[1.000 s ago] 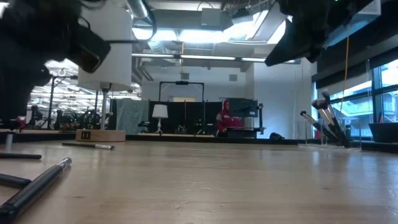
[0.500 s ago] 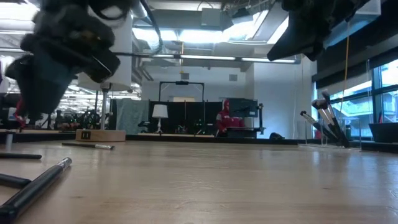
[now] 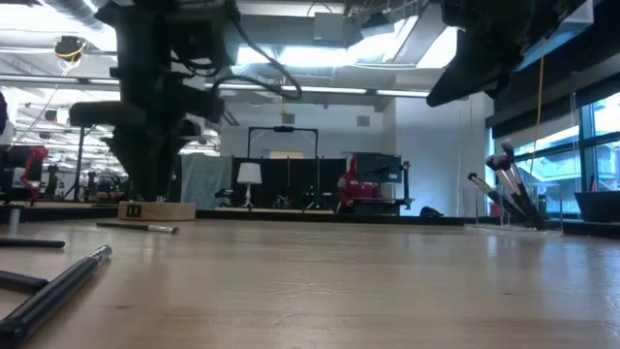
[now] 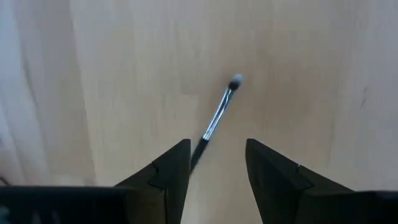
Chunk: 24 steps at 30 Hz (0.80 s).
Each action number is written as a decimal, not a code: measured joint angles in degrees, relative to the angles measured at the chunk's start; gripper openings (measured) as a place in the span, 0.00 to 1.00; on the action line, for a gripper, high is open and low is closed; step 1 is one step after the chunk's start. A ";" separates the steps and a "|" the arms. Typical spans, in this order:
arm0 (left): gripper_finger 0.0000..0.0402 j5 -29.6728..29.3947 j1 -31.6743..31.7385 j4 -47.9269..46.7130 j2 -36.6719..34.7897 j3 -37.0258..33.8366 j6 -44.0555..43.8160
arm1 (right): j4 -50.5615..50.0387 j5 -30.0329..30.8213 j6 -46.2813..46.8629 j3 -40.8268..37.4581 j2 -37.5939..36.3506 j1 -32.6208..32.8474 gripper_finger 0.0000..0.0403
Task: Sort items
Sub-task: Put the eyeshadow brush into the top section of the transparent organizer
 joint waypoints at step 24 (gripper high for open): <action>0.15 1.01 7.55 5.07 1.80 -9.18 11.44 | -2.41 0.37 2.34 0.00 0.02 0.00 0.05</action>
